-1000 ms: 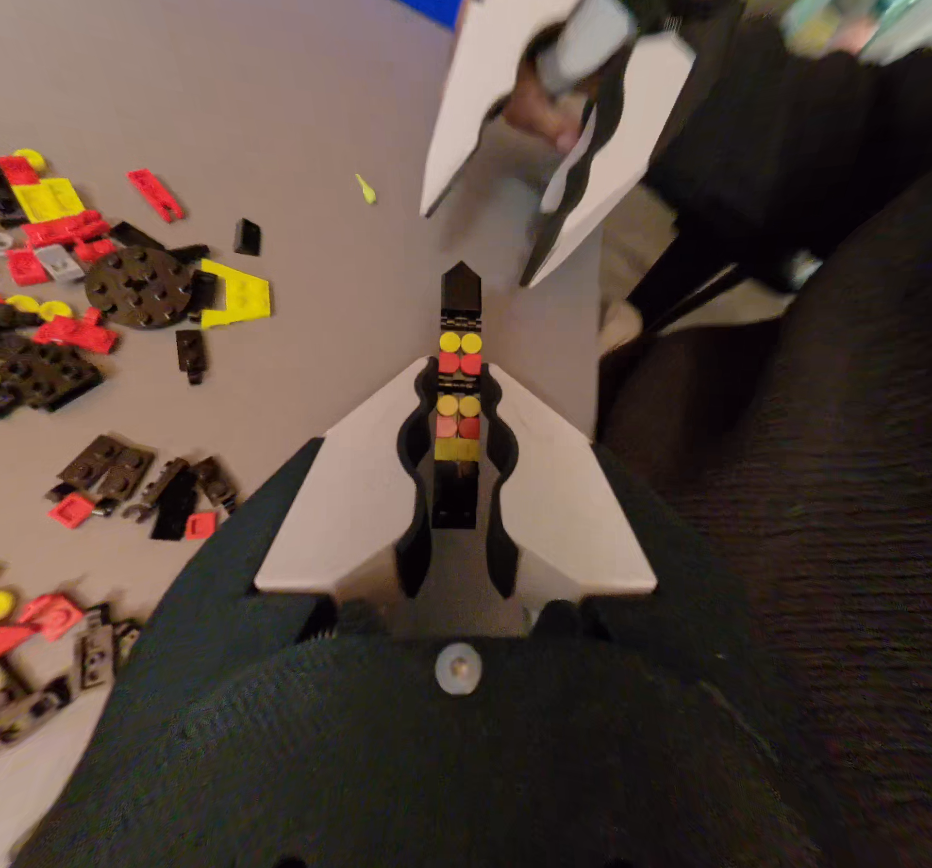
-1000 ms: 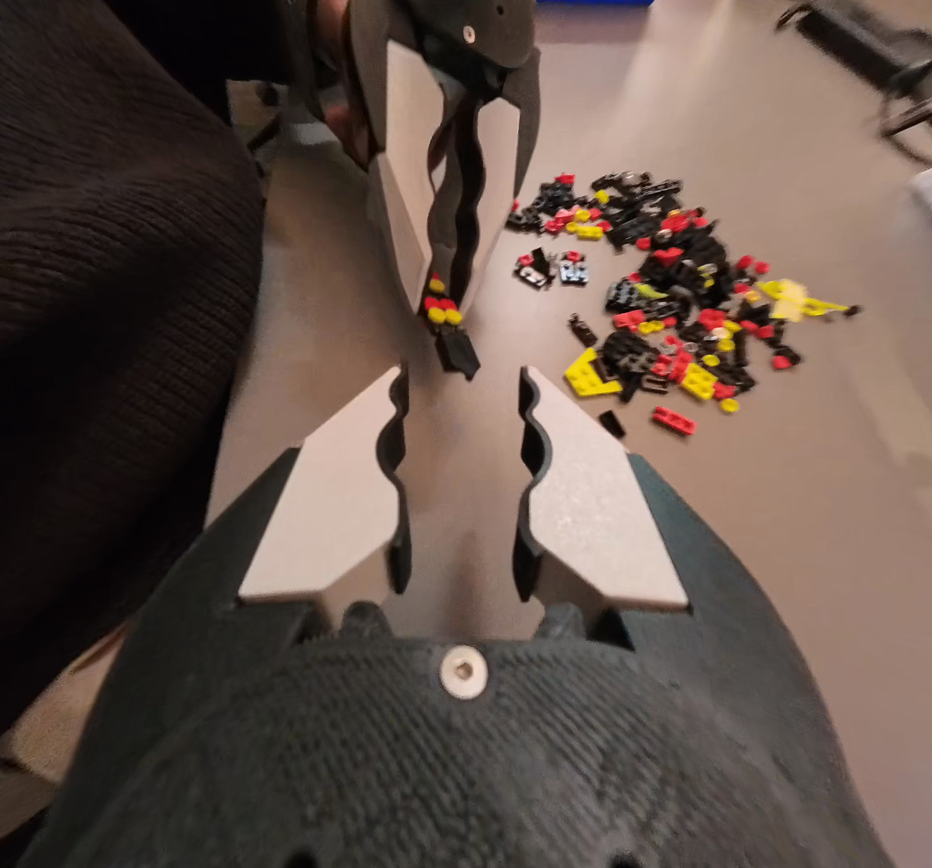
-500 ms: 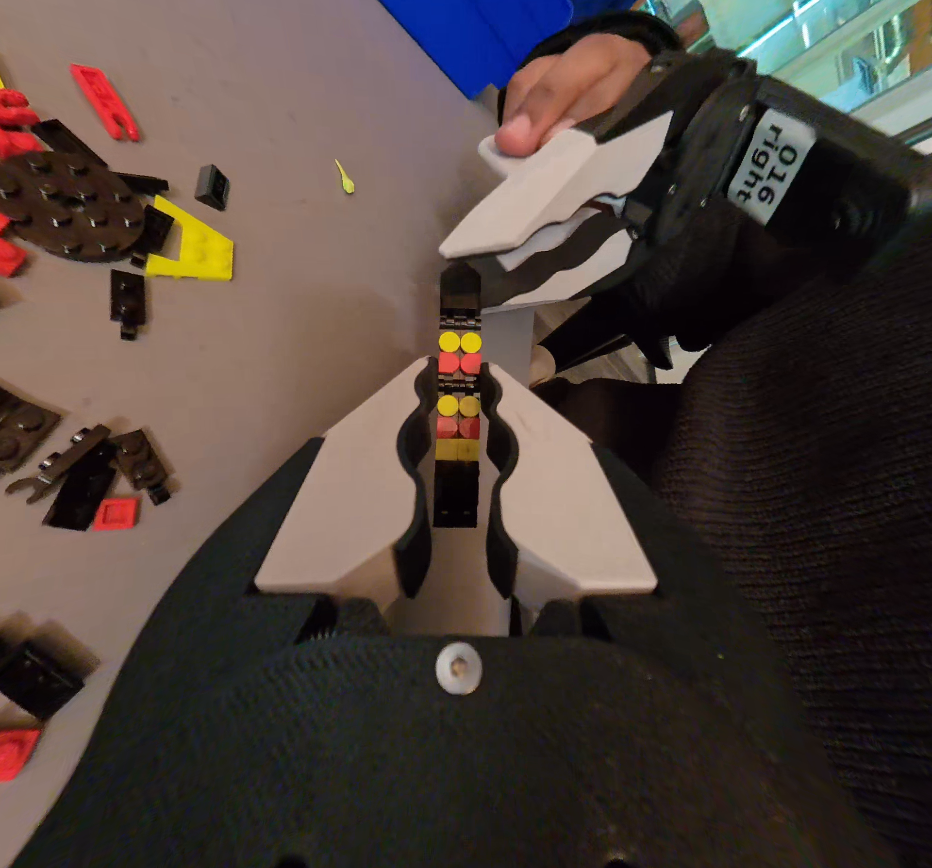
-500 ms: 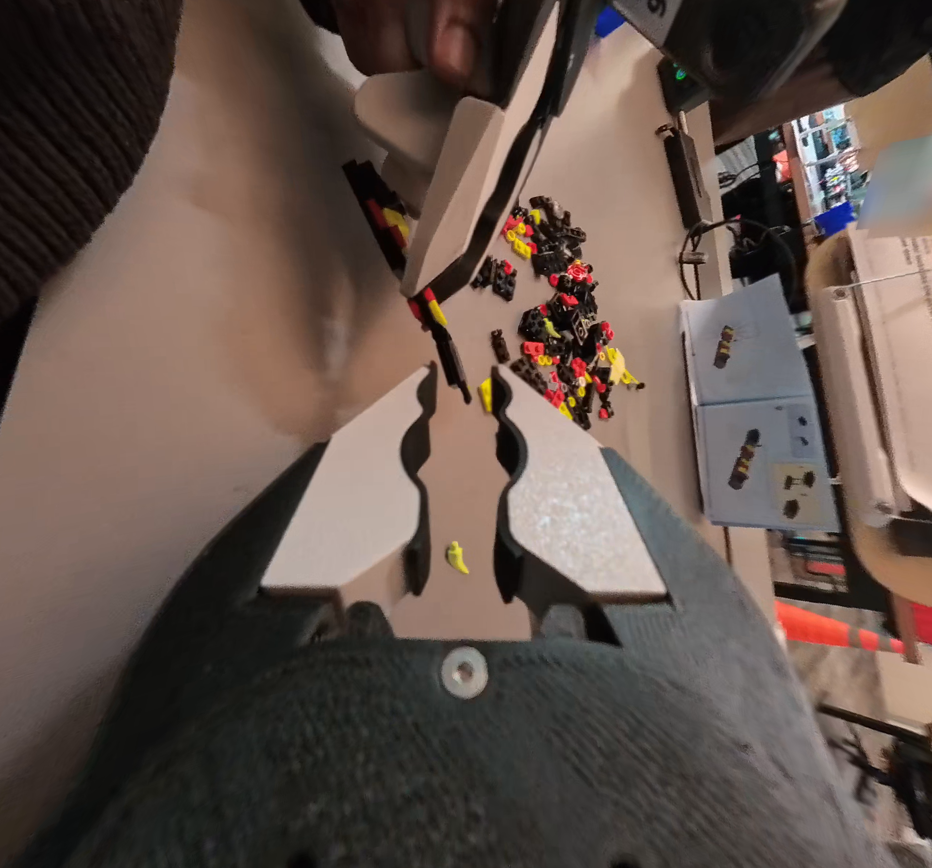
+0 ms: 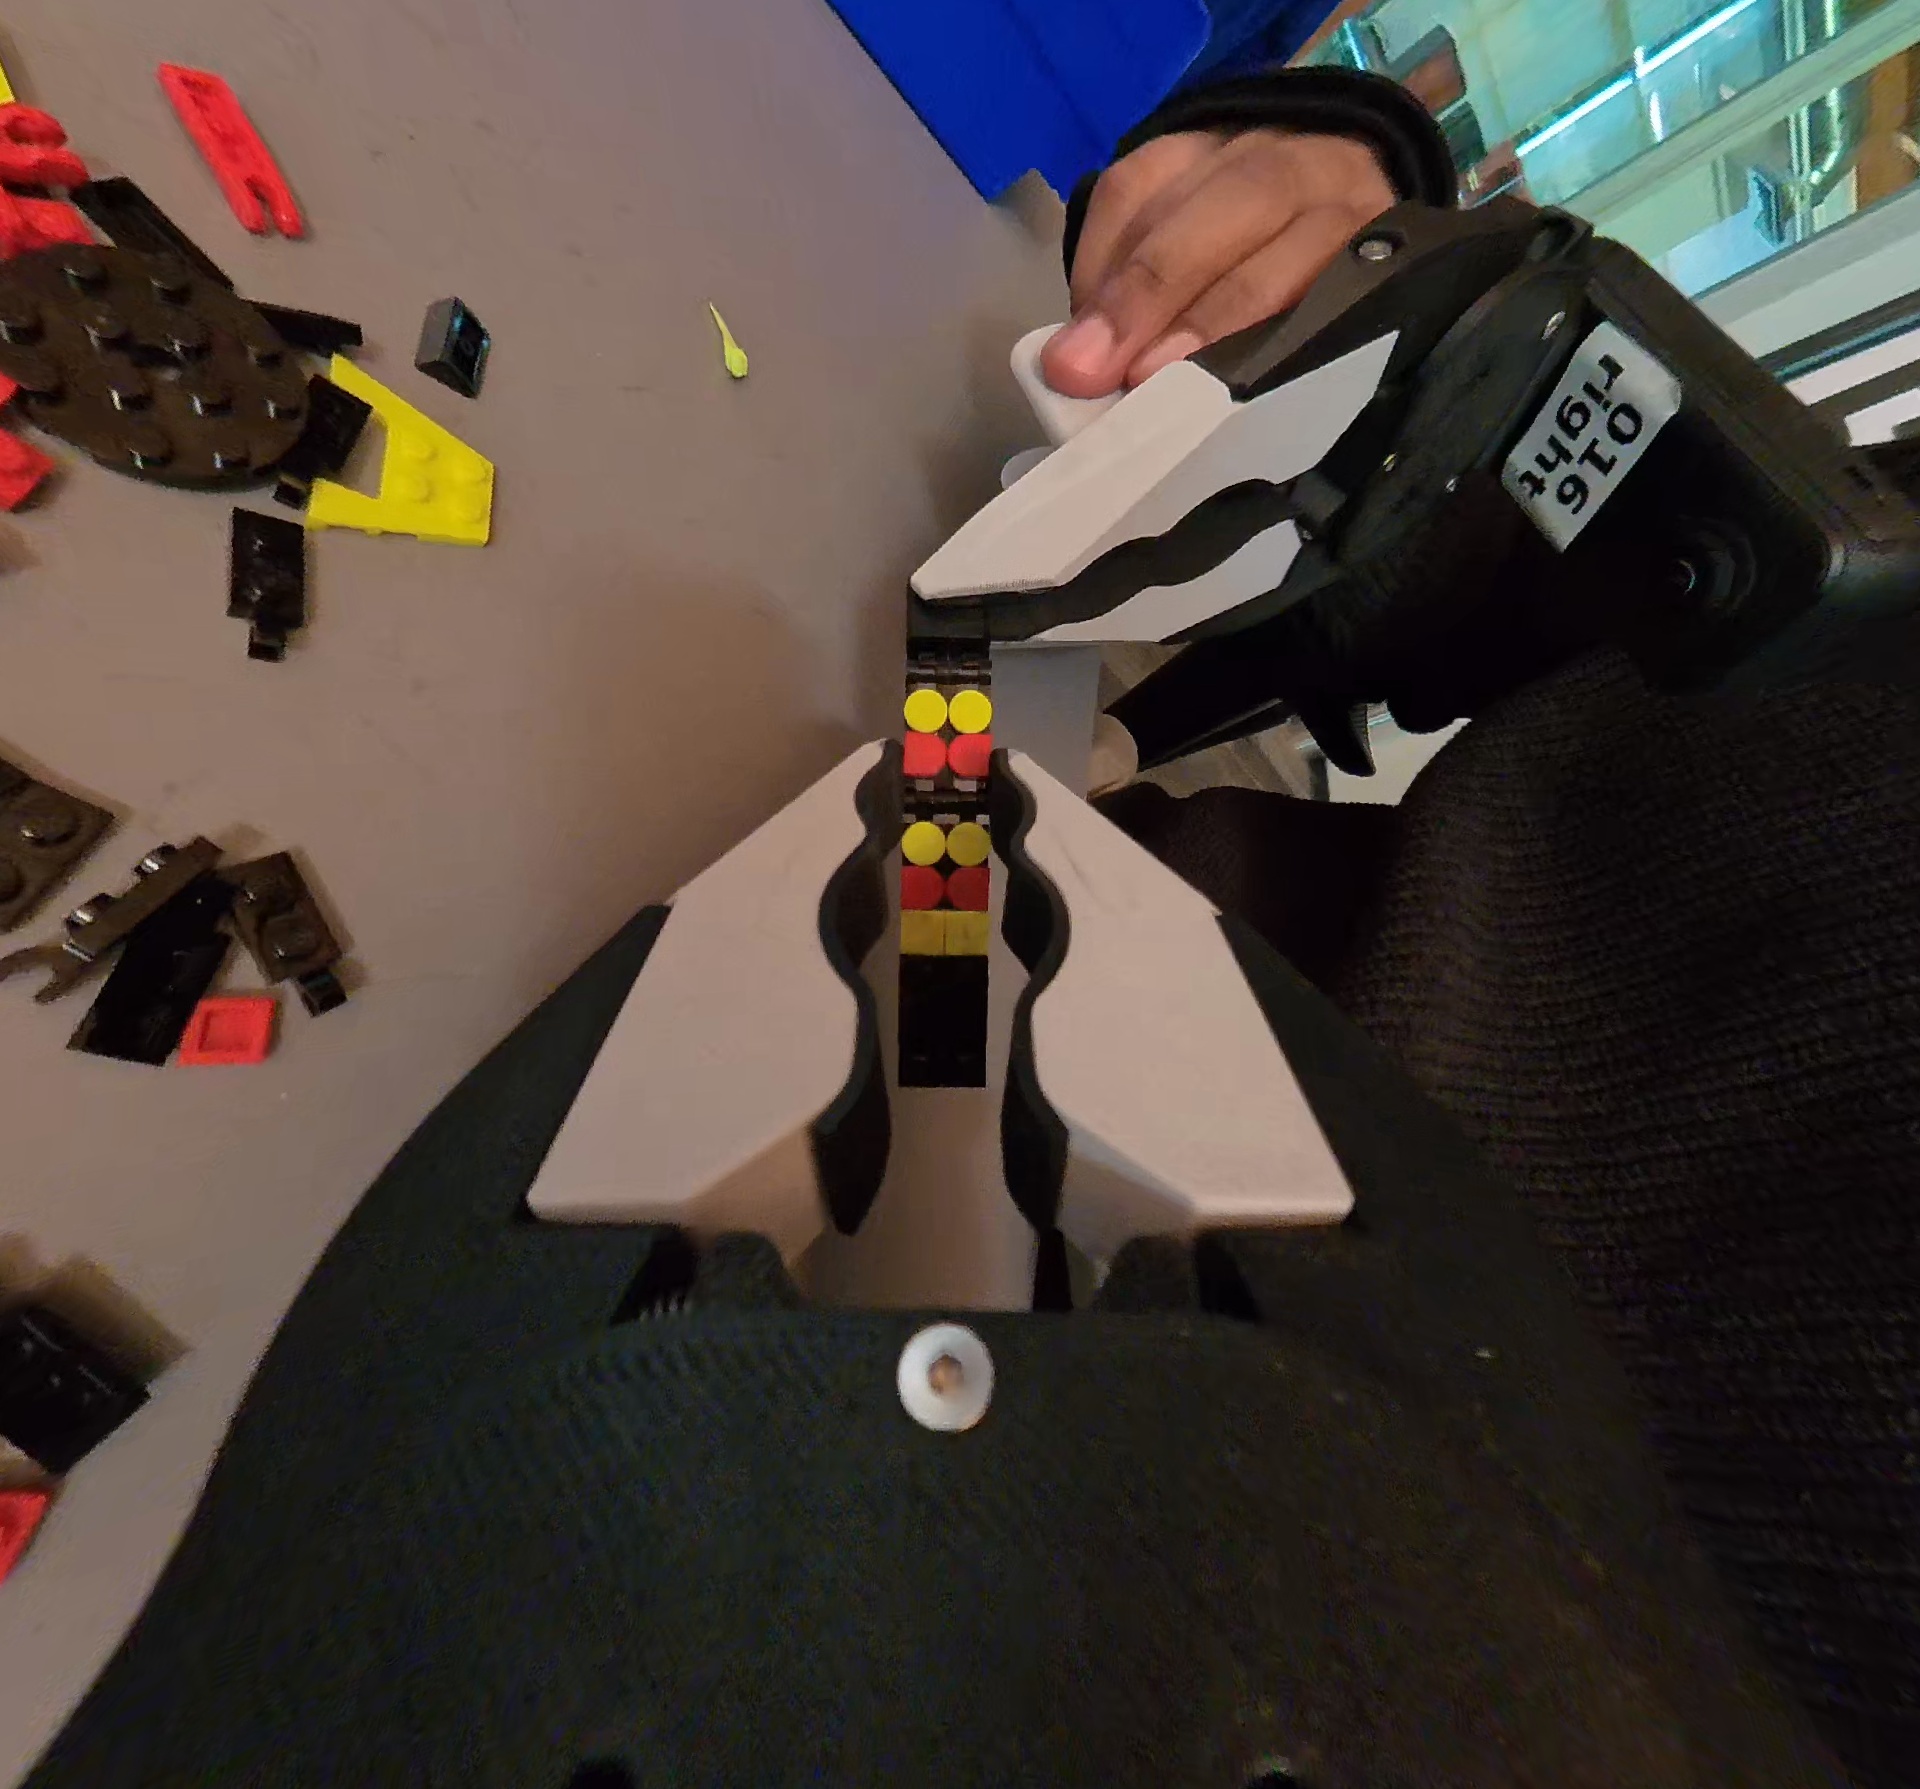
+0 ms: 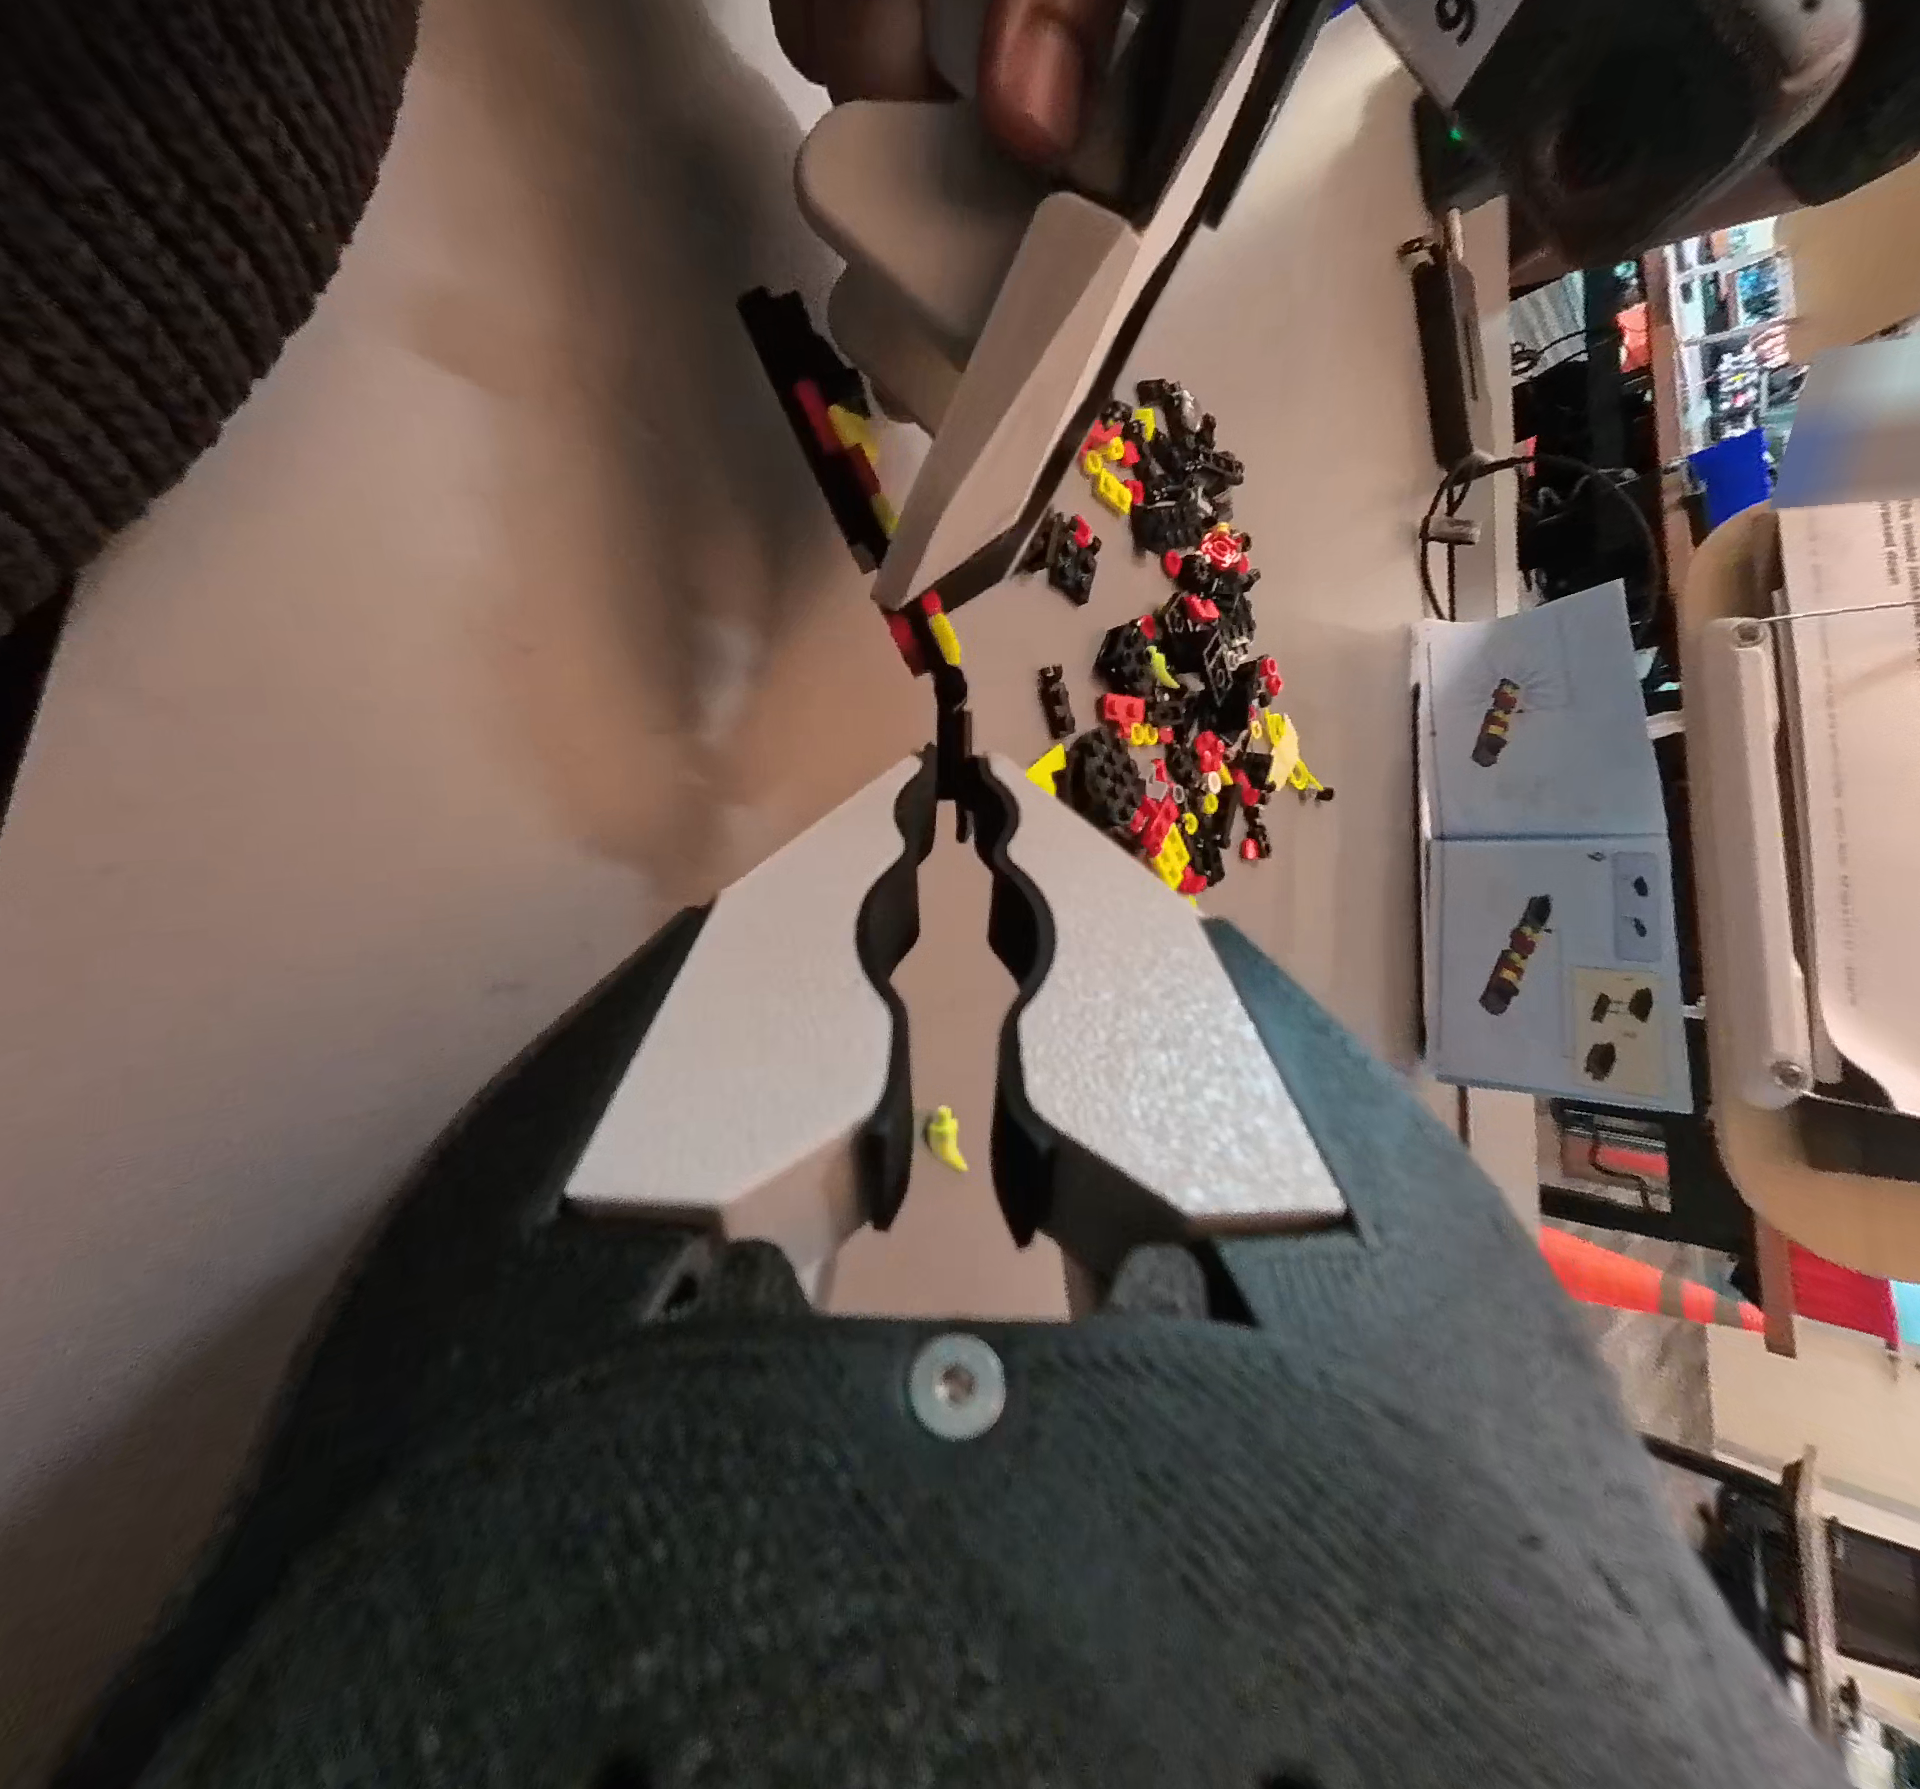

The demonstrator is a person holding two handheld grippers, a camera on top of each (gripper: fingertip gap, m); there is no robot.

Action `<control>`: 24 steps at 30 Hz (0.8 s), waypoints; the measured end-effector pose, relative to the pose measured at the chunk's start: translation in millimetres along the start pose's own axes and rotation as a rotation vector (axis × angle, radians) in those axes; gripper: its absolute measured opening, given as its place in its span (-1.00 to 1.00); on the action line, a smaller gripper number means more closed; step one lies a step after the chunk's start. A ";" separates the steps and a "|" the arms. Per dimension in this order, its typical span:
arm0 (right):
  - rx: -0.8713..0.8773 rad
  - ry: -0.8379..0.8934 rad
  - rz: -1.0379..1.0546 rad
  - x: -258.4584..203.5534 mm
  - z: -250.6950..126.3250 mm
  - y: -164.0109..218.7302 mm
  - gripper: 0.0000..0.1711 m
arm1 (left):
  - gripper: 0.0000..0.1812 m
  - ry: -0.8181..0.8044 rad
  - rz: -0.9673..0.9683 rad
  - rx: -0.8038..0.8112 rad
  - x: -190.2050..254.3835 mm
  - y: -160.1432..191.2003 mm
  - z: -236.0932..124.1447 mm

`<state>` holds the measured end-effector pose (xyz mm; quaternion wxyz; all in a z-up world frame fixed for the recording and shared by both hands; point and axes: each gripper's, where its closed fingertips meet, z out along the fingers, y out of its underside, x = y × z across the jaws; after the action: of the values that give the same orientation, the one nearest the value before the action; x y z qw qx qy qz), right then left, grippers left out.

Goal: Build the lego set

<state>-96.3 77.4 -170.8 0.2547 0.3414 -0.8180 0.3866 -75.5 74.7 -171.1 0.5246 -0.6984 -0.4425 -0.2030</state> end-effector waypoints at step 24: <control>0.159 0.190 0.082 39.1 -19.9 -11.4 -0.94 | -0.48 0.376 -0.271 0.232 29.0 -36.4 -26.4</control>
<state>-109.6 73.9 -127.6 0.2869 0.2887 -0.7703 0.4909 -85.8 64.5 -119.5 0.6421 -0.5181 -0.4471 -0.3456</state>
